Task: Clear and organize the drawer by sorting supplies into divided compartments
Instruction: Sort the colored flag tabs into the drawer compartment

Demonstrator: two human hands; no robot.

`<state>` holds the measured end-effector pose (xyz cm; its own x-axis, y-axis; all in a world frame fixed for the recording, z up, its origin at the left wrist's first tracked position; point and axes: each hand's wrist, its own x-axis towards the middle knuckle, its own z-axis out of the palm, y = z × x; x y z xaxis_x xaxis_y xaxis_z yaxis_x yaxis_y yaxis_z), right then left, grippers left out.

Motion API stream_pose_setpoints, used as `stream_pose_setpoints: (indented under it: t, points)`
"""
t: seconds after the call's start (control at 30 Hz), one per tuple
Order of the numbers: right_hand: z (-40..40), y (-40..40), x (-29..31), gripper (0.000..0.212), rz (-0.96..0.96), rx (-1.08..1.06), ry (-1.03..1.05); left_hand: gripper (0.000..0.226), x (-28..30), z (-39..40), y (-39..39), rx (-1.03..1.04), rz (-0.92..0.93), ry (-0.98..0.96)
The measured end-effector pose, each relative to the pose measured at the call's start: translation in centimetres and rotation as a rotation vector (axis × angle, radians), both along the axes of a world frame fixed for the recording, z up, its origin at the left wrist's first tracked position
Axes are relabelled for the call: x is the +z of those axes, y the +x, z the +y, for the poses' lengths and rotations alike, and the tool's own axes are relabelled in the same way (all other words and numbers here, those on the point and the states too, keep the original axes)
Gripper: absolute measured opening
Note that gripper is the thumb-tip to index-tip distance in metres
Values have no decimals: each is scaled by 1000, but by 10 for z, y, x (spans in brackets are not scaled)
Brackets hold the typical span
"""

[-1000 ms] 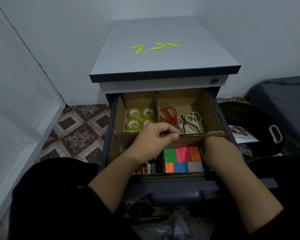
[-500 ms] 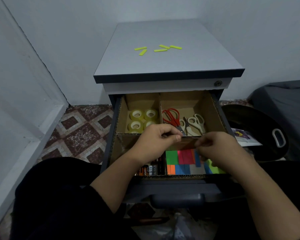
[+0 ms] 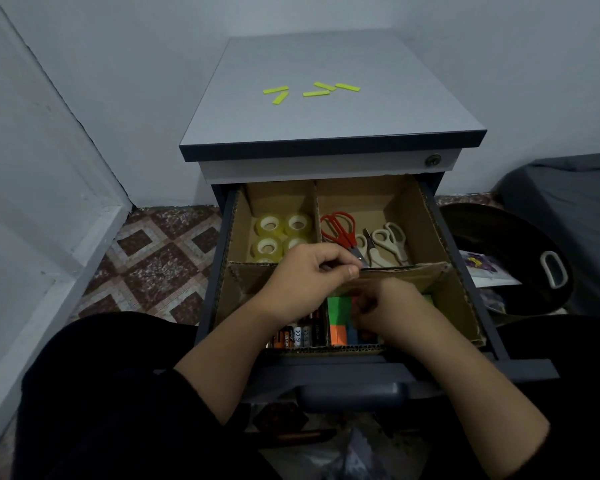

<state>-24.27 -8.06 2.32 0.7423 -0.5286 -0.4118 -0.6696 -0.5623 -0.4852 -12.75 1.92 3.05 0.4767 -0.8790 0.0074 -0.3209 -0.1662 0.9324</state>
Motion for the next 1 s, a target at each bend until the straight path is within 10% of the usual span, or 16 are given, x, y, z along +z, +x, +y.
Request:
stream_pose_setpoints:
  t: [1.0]
  points:
    - [-1, 0, -5, 25, 58, 111, -63, 12, -2, -1, 1, 10, 18, -2]
